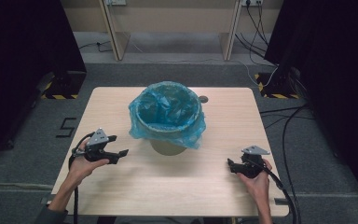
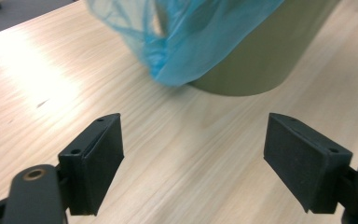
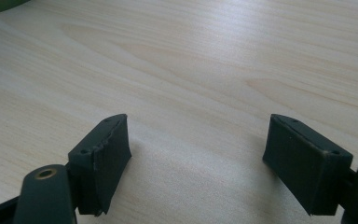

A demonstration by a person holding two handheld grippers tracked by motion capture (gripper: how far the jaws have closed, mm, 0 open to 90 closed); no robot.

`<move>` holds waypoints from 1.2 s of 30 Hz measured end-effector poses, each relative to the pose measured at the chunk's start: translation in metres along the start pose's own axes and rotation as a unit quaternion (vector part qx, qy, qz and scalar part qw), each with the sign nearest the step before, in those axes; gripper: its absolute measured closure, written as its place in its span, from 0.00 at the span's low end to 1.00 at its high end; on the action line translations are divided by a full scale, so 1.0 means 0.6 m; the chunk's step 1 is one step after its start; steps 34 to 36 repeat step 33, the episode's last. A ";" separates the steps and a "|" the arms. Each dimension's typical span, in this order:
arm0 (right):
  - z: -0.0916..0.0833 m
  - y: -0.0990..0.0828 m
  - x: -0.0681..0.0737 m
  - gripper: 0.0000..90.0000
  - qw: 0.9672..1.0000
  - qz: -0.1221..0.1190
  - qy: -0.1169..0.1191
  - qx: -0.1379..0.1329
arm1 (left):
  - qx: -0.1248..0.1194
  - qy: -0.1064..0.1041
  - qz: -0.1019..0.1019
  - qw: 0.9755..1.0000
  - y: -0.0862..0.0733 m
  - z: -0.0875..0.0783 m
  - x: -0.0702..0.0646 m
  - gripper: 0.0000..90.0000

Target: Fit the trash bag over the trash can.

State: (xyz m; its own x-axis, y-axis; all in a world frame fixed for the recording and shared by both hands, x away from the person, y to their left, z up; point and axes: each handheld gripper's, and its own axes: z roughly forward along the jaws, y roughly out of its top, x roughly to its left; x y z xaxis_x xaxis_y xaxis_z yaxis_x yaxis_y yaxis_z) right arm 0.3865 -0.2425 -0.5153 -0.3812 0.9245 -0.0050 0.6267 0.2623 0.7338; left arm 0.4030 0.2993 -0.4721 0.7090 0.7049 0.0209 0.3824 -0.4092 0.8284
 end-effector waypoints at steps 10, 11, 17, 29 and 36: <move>0.000 0.000 0.000 0.25 1.000 0.000 0.000 0.000 | 0.067 -0.020 -0.024 0.997 -0.061 0.035 -0.001 0.31; 0.000 0.000 0.000 0.25 1.000 -0.001 0.000 0.000 | 0.068 -0.019 -0.025 0.997 -0.072 0.039 -0.003 0.30; -0.001 -0.001 0.001 0.25 1.000 0.000 0.000 0.000 | 0.063 -0.002 -0.021 0.998 -0.081 0.032 -0.013 0.27; -0.001 -0.001 0.001 0.23 1.000 0.002 -0.001 0.002 | 0.064 -0.002 -0.023 0.998 -0.081 0.033 -0.015 0.24; 0.000 -0.001 0.001 0.20 1.000 0.002 0.000 0.003 | 0.064 -0.002 -0.023 0.998 -0.081 0.033 -0.015 0.24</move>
